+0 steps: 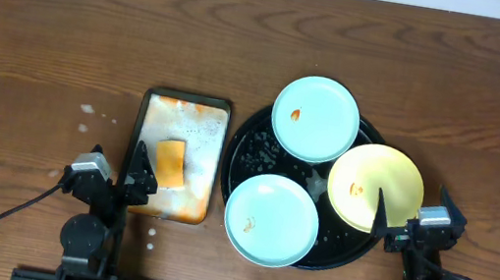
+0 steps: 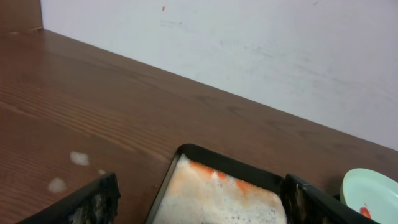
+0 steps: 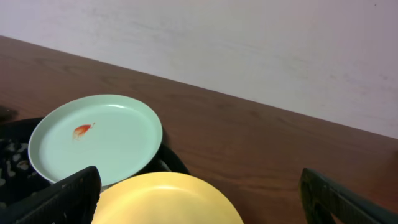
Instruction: Clean dirty plates on tray and stack at the side
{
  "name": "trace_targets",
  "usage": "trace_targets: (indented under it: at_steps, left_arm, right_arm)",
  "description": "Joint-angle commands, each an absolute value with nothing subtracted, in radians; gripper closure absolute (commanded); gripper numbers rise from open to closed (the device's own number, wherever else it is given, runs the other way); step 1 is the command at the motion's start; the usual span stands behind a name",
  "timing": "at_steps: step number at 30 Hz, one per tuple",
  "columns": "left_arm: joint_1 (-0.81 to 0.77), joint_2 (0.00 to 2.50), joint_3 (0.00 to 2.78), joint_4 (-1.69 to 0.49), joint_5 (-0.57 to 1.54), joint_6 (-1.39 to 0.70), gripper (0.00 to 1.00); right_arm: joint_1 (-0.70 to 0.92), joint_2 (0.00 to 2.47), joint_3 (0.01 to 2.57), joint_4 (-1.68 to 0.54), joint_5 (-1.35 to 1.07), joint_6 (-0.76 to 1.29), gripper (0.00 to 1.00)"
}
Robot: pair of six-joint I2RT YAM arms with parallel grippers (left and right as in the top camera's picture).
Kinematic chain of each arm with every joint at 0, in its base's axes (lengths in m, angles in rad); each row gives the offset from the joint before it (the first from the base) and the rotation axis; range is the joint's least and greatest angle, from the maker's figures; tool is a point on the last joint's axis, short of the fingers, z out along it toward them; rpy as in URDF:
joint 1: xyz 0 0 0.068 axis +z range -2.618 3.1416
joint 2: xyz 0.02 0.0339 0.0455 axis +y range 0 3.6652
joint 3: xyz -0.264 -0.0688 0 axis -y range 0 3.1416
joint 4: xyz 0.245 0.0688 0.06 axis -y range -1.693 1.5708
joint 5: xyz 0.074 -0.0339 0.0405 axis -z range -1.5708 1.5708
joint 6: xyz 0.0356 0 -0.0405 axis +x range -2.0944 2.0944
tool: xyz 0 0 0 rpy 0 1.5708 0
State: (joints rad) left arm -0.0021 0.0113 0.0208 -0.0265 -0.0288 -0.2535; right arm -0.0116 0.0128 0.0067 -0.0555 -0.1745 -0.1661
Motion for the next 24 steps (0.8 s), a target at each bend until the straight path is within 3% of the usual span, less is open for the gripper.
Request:
trace_targets:
  at_steps: [1,17,24]
  left_arm:
    - [-0.006,0.010,0.004,-0.070,-0.041,-0.237,0.16]
    - [-0.006,0.010,0.004,-0.069,-0.038,-0.237,0.16]
    - [-0.006,0.044,0.005,-0.057,0.187,-0.275,0.16]
  right_arm:
    - [-0.019,0.014,0.006,-0.060,-0.169,-0.173,0.01]
    - [-0.019,0.014,0.006,-0.060,-0.158,-0.173,0.01]
    - [-0.019,0.014,0.006,-0.055,-0.165,-0.171,0.01]
